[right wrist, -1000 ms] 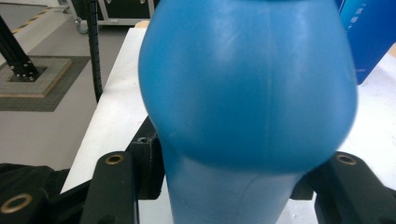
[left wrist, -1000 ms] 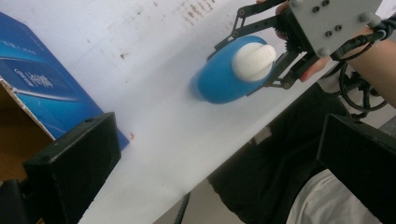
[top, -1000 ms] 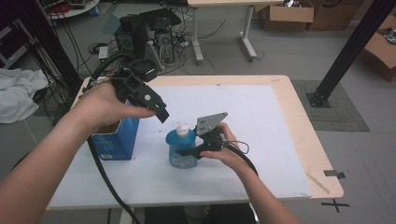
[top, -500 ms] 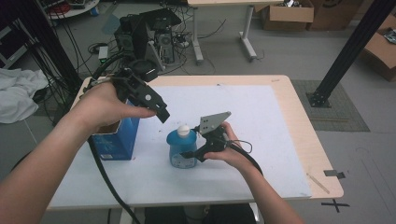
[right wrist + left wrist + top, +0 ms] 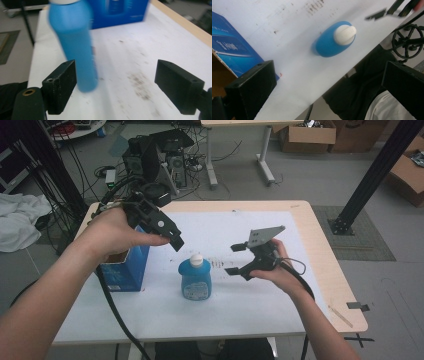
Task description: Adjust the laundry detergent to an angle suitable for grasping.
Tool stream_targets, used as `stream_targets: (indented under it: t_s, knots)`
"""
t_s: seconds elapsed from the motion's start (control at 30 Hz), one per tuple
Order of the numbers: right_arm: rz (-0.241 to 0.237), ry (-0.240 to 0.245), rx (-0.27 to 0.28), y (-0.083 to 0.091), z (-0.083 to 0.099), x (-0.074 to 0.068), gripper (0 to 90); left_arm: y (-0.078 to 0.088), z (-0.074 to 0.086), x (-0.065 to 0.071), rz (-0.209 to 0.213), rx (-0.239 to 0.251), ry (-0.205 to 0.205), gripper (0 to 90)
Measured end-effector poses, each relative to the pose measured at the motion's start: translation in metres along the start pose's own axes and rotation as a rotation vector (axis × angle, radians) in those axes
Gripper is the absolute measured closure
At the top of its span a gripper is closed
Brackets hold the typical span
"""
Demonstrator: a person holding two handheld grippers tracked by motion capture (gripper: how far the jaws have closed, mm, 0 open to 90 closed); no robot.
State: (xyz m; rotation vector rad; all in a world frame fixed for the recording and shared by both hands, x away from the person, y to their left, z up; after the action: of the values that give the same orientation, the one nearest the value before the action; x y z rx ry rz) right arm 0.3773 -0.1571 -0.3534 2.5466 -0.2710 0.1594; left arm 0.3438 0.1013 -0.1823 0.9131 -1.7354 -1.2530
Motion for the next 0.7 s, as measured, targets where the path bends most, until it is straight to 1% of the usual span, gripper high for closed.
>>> stream_targets:
  t_s: [0.03,0.07,0.1,0.13,0.17,0.2,0.23,0.27,0.33,0.37,0.4,0.43,0.47,0.5,0.57,0.6,0.63,0.7]
  knots:
    - [0.022,-0.029,-0.015,0.007,0.001,0.006,21.0,0.0,0.0,0.0,-0.004,-0.002,-0.004,0.1]
    - [0.038,-0.059,-0.04,0.012,0.002,0.012,19.3,0.0,0.0,0.001,-0.003,-0.002,-0.004,0.1]
    - [0.041,-0.08,-0.062,0.018,0.002,0.017,17.1,0.0,-0.001,0.001,-0.004,-0.004,-0.005,0.1]
    - [0.059,-0.113,-0.089,0.023,0.003,0.023,18.7,0.0,-0.001,0.002,-0.004,-0.004,-0.005,0.1]
    - [0.063,-0.143,-0.114,0.028,0.003,0.029,16.6,0.0,-0.001,0.002,-0.005,-0.003,-0.006,0.1]
    - [0.067,-0.168,-0.145,0.033,0.003,0.035,17.6,0.0,-0.001,0.003,-0.004,-0.002,-0.005,0.1]
    - [0.086,-0.203,-0.188,0.038,0.003,0.041,18.8,0.0,-0.002,0.003,-0.005,-0.002,-0.007,0.1]
    - [0.089,-0.235,-0.221,0.042,0.002,0.047,16.3,0.0,-0.002,0.003,-0.005,-0.001,-0.006,0.1]
    - [0.135,-0.308,-0.289,0.053,-0.001,0.059,19.8,-0.001,-0.003,0.004,-0.007,-0.002,-0.007,0.1]
    - [0.147,-0.324,-0.301,0.056,-0.003,0.062,18.3,-0.002,-0.003,0.004,-0.008,-0.004,-0.006,0.1]
    - [0.176,-0.344,-0.315,0.061,-0.005,0.065,21.4,-0.002,-0.004,0.004,-0.008,-0.005,-0.005,0.0]
    - [0.197,-0.365,-0.332,0.065,-0.007,0.069,22.4,-0.003,-0.004,0.004,-0.009,-0.006,-0.005,0.1]
    - [0.214,-0.381,-0.349,0.069,-0.01,0.073,20.9,-0.003,-0.004,0.004,-0.009,-0.007,-0.005,0.1]
    - [0.234,-0.398,-0.377,0.072,-0.012,0.075,22.0,-0.004,-0.005,0.005,-0.009,-0.007,-0.007,0.1]
    - [0.251,-0.425,-0.431,0.077,-0.016,0.081,19.5,-0.005,-0.005,0.006,-0.012,-0.01,-0.009,0.1]
    - [0.26,-0.441,-0.461,0.079,-0.018,0.083,20.6,-0.005,-0.006,0.007,-0.016,-0.01,-0.009,0.1]
    - [0.254,-0.458,-0.493,0.08,-0.02,0.086,20.9,-0.005,-0.006,0.007,-0.022,-0.011,-0.009,0.1]
    - [0.247,-0.478,-0.536,0.084,-0.025,0.09,21.6,-0.006,-0.007,0.008,-0.023,-0.005,-0.008,0.1]
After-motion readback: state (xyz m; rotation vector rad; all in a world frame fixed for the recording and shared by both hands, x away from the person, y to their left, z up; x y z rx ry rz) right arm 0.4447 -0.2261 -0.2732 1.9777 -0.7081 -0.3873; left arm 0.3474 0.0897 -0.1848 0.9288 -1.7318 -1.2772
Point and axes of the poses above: each handheld gripper's, and its own axes: y roughly backward along the jaws, z roughly out of its underside, x roughly to its right, the point moved 3 cm from there along -y, roughly forward along the jaws, and after that the axes turned 12 degrees about y, right-handed, at the moved point
